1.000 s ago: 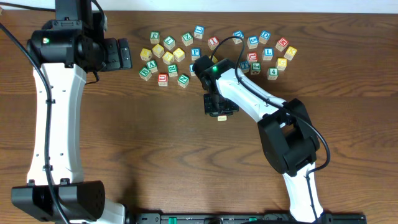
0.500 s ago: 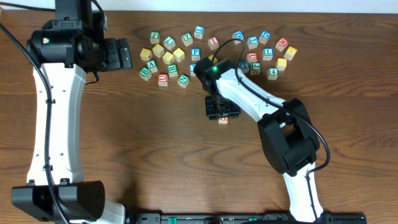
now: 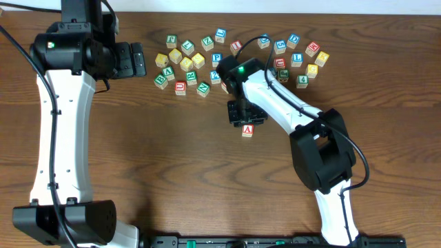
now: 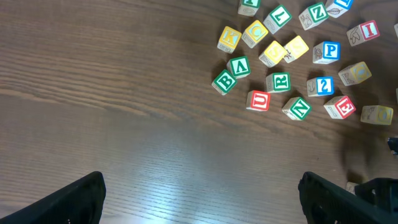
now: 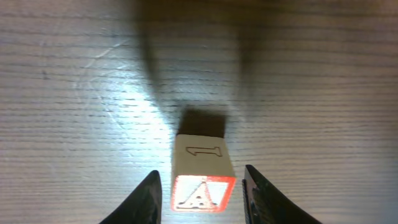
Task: Spell out AI2
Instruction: 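Lower the A block onto the table and open the right gripper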
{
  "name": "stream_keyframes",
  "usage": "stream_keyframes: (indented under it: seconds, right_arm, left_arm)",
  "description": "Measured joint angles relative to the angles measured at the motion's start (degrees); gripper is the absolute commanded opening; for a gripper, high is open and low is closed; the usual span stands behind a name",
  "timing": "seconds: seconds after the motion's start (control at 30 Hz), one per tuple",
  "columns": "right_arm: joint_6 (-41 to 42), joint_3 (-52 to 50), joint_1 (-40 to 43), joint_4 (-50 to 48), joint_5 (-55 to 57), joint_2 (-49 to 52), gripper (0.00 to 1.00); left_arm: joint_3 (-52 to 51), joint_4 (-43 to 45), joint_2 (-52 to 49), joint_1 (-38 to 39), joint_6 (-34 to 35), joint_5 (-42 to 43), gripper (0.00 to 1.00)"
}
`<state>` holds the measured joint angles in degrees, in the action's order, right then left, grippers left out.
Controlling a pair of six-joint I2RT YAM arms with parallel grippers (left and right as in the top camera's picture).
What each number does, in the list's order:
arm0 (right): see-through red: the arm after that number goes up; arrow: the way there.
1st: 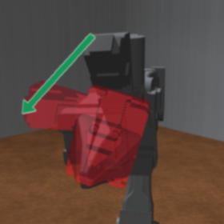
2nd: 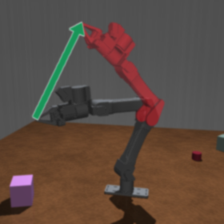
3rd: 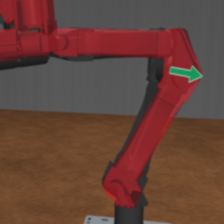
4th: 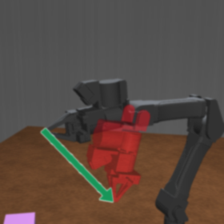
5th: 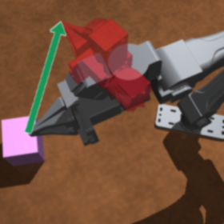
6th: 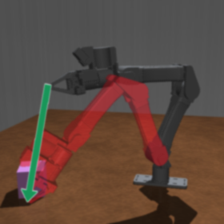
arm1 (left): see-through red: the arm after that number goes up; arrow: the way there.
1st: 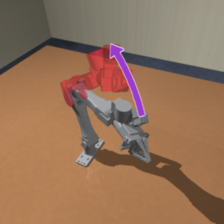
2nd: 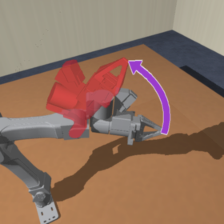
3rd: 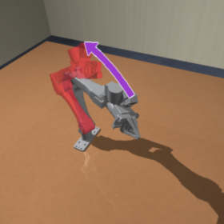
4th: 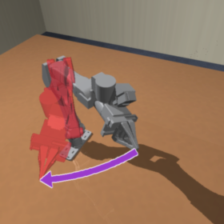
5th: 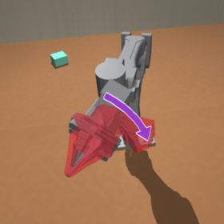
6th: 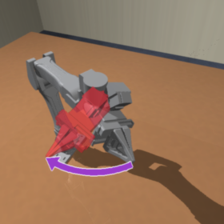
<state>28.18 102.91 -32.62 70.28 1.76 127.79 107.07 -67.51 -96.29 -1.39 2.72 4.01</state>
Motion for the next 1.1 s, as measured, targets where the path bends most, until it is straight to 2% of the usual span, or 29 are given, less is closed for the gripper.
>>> stream_keyframes:
  seconds: [0.23,0.43,0.63,0.93,1.1]
  right_arm:
    - [-1.5,0.0,0.5,1.5,-0.7,0.0,0.40]
    - [-1.7,-1.4,0.5,-0.3,-2.1,0.0,0.33]
    - [-1.7,-2.6,0.5,-2.3,-2.4,0.0,0.31]
    - [-0.9,-5.0,0.5,-4.0,-2.6,0.0,0.16]
    - [1.6,-5.0,0.5,-7.3,-3.4,-0.3,0.18]
  left_arm:
    - [0.0,0.0,0.0,0.0,0.0,0.0,0.98]
    - [0.0,0.0,0.0,0.0,0.0,0.0,0.98]
    - [0.0,0.0,0.0,0.0,0.0,0.0,0.98]
    - [0.0,0.0,0.0,0.0,0.0,0.0,0.98]
    - [0.0,0.0,0.0,0.0,0.0,0.0,0.98]
